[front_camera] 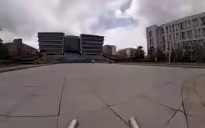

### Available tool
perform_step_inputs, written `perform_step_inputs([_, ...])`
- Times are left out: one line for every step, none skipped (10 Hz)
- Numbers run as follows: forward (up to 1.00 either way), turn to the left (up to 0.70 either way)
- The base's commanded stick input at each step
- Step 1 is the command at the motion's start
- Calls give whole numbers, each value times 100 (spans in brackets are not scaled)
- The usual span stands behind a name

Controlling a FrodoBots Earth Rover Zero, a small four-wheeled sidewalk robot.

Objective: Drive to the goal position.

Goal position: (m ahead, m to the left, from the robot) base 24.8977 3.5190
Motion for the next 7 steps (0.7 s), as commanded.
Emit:
perform_step_inputs([100, 0])
perform_step_inputs([100, 0])
perform_step_inputs([100, 0])
perform_step_inputs([100, 0])
perform_step_inputs([100, 0])
perform_step_inputs([100, 0])
perform_step_inputs([100, 0])
